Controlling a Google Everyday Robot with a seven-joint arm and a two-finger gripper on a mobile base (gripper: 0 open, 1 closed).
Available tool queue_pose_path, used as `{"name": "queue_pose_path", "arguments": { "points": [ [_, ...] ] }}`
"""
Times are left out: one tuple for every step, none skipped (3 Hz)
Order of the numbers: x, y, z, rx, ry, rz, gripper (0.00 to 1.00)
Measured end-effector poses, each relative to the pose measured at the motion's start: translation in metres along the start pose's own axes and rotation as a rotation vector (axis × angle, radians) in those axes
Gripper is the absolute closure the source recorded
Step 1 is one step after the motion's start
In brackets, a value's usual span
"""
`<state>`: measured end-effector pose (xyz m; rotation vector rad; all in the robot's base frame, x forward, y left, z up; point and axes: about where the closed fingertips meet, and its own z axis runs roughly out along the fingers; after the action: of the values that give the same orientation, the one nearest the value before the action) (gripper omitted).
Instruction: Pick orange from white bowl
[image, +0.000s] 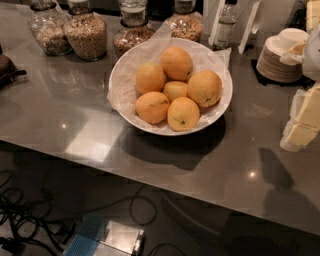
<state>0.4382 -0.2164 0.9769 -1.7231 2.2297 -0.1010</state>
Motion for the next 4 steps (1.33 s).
{"name": "queue_pose_path", "arguments": {
  "points": [
    [0.000, 0.000, 0.000, 0.000, 0.000, 0.000, 0.00],
    [-0.007, -0.004, 0.004, 0.000, -0.041, -0.008, 0.00],
    [-0.030, -0.022, 0.005, 0.016, -0.144, -0.023, 0.00],
    [-0.070, -0.040, -0.002, 0.014, -0.262, -0.067, 0.00]
  ]
}}
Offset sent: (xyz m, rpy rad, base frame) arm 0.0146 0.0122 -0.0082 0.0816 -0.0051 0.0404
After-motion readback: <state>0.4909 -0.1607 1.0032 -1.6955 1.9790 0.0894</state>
